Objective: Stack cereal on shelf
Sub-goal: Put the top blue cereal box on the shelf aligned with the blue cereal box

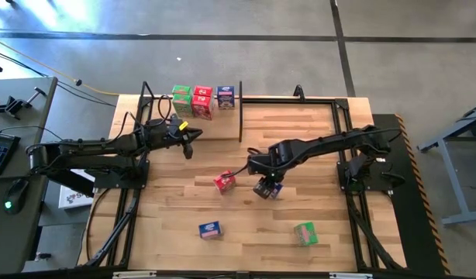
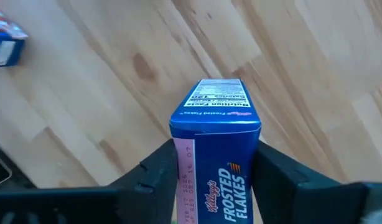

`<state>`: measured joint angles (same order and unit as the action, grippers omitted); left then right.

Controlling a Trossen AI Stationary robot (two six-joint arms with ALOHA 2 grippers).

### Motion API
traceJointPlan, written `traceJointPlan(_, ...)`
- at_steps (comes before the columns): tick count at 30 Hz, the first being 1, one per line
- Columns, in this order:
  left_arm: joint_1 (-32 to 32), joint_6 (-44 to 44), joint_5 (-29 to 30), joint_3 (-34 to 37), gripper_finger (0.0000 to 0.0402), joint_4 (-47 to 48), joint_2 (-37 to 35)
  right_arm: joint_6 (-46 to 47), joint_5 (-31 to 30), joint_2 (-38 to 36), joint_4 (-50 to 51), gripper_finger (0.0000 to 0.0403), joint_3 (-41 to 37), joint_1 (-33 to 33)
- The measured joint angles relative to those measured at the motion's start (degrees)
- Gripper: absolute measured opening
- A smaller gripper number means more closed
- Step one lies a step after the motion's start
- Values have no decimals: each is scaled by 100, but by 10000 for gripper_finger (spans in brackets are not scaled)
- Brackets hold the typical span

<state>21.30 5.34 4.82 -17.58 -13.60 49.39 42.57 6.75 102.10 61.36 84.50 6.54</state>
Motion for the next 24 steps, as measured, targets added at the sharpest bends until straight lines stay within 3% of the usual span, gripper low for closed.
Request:
traceJointPlan(7,0,-1,0,0,21,30,0,-549,17,0,160,144,774,-242)
traceJointPlan(13,0,0,0,0,21,28,-1,-1624,-372,150,297,153,1879,-673)
traceJointPlan(24,0,0,-23,0,21,13,-2,-4481,-479,2005,801,154,4915,-1511)
